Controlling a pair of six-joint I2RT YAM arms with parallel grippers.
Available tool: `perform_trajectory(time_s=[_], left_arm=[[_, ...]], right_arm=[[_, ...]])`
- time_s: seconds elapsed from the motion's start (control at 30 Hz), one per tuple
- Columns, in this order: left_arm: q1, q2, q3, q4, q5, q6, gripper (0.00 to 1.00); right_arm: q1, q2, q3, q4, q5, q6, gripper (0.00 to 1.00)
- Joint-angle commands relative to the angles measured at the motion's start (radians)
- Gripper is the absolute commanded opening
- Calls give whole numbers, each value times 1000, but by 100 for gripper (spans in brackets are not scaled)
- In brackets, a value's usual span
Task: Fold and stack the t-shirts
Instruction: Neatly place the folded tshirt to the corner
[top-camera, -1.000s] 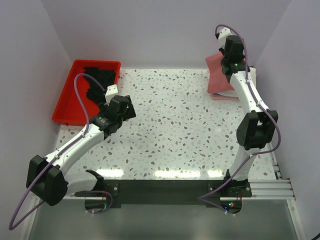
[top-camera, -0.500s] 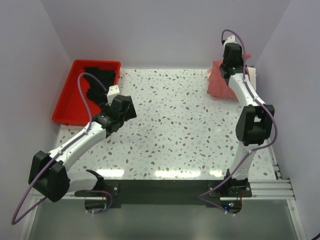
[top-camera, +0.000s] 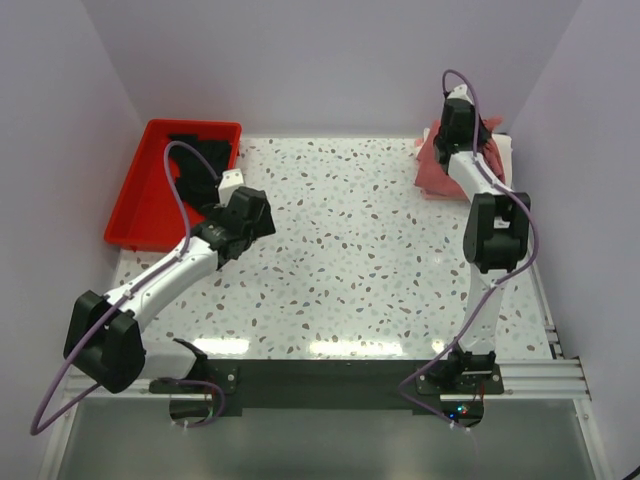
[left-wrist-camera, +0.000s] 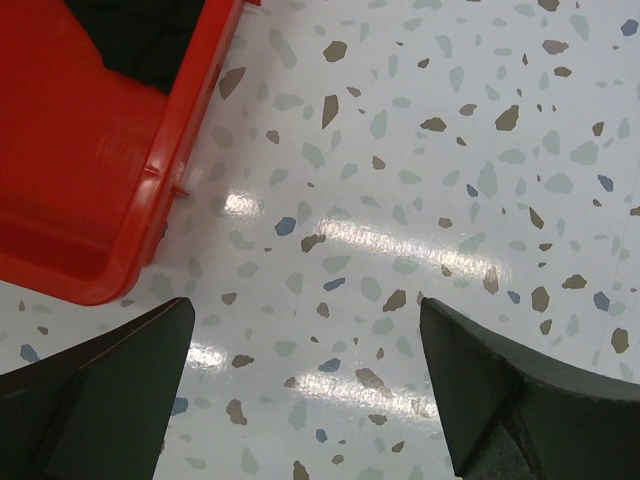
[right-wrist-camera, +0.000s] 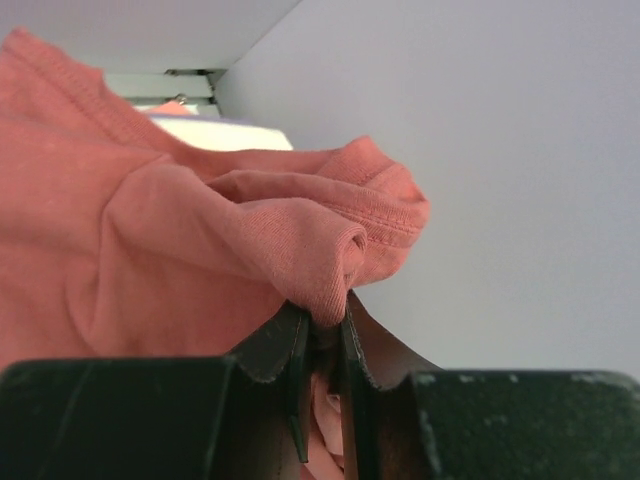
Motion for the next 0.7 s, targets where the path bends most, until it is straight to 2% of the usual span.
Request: perform_trajectory(time_s=[0.0,0.17,0.4,0.6,0.67], left_arm=[[6,34,58,2,-27,-4,100],[6,65,75,-24,-31,-11,100],[6,38,42,-45,-61,-51,100],[6,21,35,-50,-58,-51,100],[6,17,32,-55,-65,-56,100]], right_arm=[[-12,24,72,205,64,-61,0],[-34,116,123,268,48,-67,0],[-98,195,256,207,-32,-39,0],[-118,224,308,160,-189,2,3],[-118,241,327,167,-189,-9,3]])
